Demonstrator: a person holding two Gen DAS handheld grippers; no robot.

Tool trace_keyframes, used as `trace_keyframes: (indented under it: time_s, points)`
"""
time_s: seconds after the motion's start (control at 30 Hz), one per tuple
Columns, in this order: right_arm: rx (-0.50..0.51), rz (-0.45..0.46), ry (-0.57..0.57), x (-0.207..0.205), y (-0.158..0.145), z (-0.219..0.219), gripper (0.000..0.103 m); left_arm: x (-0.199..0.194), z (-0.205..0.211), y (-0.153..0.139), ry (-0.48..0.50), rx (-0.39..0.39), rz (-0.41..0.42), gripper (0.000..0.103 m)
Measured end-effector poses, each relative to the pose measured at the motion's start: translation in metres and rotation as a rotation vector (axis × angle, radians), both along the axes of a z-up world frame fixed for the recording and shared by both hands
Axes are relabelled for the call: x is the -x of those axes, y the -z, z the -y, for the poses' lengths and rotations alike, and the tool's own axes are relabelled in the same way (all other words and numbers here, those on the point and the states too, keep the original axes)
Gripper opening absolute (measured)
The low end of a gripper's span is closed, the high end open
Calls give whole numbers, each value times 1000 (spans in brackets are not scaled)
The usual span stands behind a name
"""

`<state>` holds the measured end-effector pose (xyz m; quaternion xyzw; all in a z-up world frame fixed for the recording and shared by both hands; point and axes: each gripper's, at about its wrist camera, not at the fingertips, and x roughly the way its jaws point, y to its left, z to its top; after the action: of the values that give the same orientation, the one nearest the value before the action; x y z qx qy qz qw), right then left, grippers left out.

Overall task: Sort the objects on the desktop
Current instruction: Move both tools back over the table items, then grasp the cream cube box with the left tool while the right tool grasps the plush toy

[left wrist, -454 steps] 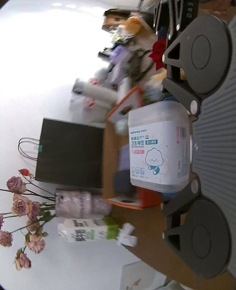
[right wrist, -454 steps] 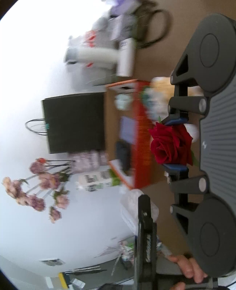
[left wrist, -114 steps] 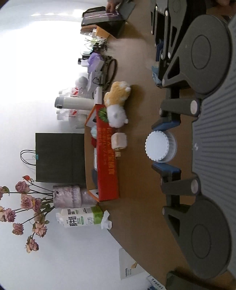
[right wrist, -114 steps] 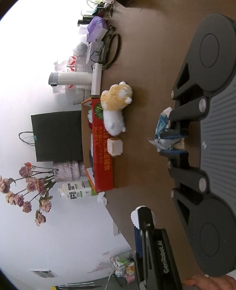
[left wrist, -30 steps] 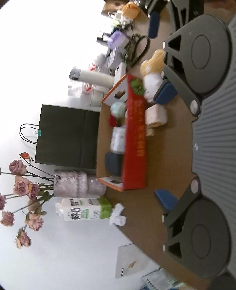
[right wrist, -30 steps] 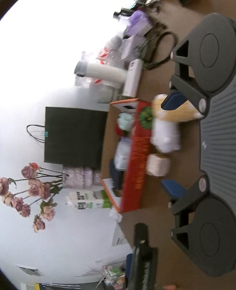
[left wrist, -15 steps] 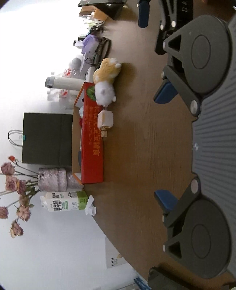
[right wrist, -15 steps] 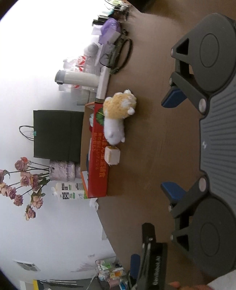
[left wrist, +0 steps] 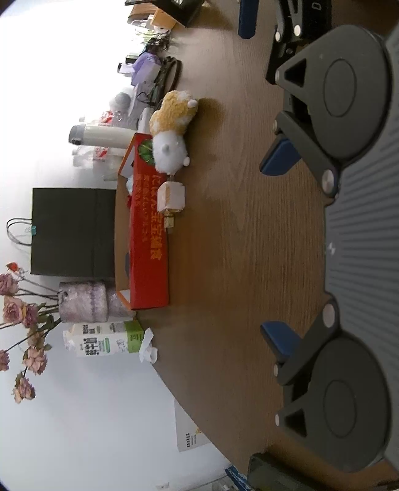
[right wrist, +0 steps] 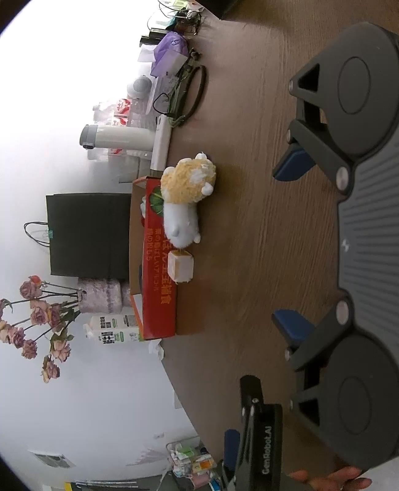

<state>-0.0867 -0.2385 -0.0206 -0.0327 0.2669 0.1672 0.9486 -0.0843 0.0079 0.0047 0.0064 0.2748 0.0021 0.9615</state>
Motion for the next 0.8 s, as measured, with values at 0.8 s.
trace_keyframes:
  time_s: [0.8]
  points:
    - [44,-30,-16,-103,-21,-5,91,-104,0,-11,89,68,-69,101]
